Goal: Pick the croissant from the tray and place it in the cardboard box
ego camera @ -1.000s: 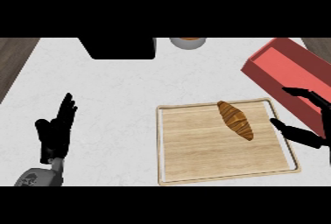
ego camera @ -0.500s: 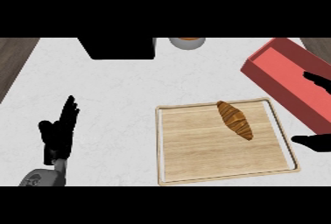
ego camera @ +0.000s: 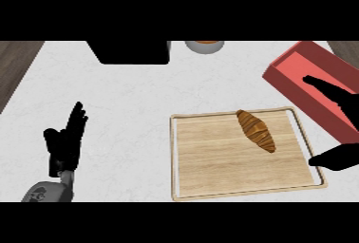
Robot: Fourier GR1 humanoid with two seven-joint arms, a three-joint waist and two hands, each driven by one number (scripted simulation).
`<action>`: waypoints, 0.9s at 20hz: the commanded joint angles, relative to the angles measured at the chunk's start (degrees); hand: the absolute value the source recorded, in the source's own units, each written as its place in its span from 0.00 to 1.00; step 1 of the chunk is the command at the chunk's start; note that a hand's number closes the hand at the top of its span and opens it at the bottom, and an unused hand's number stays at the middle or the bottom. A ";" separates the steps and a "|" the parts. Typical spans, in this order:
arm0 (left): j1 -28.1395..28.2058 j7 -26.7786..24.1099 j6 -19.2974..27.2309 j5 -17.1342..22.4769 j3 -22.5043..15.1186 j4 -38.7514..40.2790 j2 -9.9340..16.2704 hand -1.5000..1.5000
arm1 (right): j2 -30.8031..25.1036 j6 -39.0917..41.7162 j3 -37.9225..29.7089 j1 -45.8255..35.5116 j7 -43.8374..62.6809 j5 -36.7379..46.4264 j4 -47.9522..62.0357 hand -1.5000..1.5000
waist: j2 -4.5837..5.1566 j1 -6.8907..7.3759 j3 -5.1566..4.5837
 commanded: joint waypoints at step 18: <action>-0.04 1.27 -4.16 -3.35 5.37 0.11 -2.01 0.50 | 19.49 12.36 8.98 -5.34 23.31 16.02 -0.93 0.00 | 0.00 -0.16 0.05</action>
